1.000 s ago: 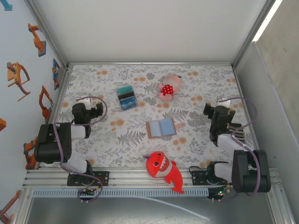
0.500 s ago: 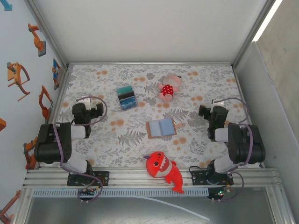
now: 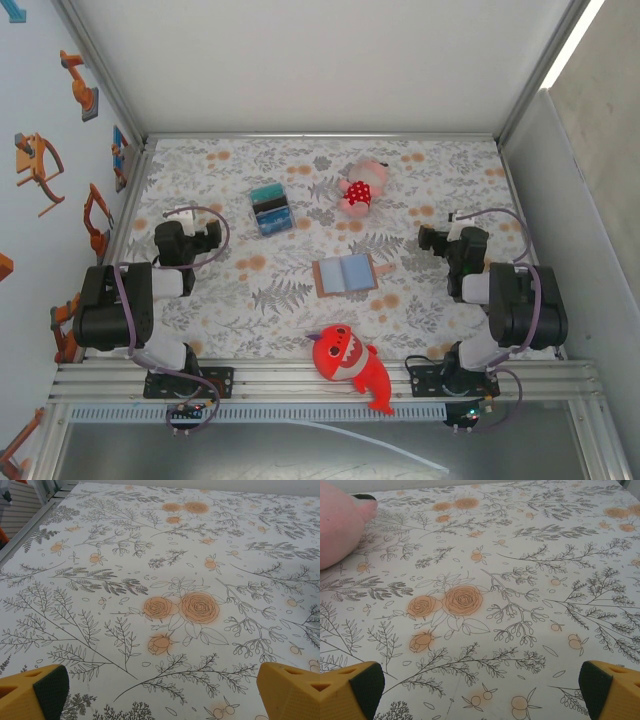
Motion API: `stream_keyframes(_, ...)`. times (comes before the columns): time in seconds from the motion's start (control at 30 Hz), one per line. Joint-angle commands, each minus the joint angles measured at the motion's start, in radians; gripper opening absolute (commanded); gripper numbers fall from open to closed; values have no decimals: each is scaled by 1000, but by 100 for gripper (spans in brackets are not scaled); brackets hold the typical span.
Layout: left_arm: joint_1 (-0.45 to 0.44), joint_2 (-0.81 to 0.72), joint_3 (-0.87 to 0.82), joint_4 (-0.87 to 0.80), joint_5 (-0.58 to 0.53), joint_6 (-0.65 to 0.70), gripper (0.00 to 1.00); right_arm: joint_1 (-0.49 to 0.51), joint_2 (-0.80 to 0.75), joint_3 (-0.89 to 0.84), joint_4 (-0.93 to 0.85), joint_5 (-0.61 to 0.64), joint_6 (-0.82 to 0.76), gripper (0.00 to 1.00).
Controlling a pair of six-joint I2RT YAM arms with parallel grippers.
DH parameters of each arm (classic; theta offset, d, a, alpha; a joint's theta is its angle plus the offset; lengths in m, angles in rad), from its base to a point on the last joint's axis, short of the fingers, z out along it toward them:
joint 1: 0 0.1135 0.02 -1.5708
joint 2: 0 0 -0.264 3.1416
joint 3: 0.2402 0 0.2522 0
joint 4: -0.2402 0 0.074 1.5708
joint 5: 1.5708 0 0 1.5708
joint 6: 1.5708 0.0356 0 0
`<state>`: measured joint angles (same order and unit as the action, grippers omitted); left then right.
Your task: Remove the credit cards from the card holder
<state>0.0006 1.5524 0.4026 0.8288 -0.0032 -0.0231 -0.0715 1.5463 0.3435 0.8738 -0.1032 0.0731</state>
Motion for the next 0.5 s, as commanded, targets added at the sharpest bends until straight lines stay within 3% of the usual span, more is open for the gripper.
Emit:
stream_keyframes(0.0, -4, -11, 12, -9, 8, -12, 97, -6, 4, 28, 42, -18, -16, 99)
stream_keyframes(0.47, -7, -12, 12, -10, 4, -12, 97, -6, 4, 28, 41, -18, -15, 99)
